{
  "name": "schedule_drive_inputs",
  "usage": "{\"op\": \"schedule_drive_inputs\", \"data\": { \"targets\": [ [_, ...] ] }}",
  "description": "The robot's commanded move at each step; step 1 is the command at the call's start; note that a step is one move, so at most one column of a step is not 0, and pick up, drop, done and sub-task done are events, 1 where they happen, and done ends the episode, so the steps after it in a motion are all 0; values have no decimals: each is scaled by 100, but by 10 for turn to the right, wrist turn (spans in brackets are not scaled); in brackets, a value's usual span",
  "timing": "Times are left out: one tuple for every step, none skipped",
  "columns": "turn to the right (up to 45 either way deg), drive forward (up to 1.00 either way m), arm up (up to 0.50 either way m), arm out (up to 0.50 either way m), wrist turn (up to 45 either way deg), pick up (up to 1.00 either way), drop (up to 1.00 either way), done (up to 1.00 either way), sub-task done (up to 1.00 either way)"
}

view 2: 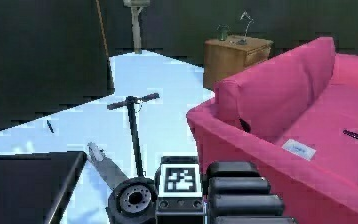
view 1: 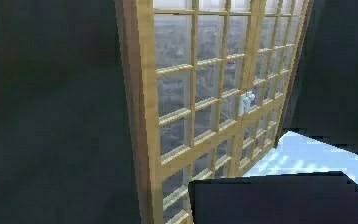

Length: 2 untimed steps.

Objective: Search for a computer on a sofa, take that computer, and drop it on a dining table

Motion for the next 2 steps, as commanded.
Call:
{"op": "schedule_drive_inputs", "data": {
  "targets": [
    [60,0,0,0,0,0,0,0,0],
    [0,40,0,0,0,0,0,0,0]
  ]
}}
